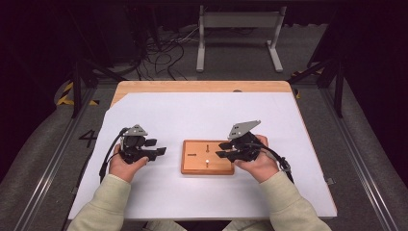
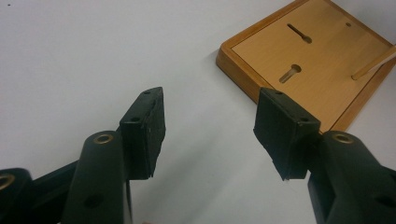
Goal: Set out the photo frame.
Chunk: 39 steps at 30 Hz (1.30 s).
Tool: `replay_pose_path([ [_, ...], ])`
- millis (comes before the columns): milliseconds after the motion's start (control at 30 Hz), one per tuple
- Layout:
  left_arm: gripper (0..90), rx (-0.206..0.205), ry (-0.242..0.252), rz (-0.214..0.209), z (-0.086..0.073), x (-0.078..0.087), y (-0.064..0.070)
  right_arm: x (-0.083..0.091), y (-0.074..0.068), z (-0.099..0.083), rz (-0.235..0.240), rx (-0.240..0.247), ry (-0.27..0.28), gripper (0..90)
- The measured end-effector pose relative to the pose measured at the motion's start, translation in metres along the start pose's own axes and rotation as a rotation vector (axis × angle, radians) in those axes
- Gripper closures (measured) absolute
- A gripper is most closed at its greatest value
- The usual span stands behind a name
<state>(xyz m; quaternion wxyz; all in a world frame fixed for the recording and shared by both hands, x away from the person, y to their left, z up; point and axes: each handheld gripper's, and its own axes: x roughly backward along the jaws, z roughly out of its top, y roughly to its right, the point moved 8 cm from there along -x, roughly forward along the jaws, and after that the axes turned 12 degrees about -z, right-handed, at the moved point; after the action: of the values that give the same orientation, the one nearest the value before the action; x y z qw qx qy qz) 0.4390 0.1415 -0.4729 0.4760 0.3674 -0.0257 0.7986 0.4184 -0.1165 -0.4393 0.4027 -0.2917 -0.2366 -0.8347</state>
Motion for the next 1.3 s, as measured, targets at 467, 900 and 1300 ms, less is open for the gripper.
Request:
replay_pose_path([
  [467, 42.5, -0.01, -0.017, -0.006, -0.001, -0.003, 0.003, -0.015, -0.034, 0.005, 0.058, 0.094, -0.028, 61.3],
  [900, 41.7, -0.006, -0.025, -0.013, -0.003, -0.005, 0.004, -0.043, -0.042, -0.008, 0.07, 0.146, -0.052, 71.2],
  [1300, 41.2, -0.013, -0.04, -0.019, -0.003, -0.009, 0.006, -0.047, -0.046, -0.011, 0.008, 0.255, -0.037, 82.8],
])
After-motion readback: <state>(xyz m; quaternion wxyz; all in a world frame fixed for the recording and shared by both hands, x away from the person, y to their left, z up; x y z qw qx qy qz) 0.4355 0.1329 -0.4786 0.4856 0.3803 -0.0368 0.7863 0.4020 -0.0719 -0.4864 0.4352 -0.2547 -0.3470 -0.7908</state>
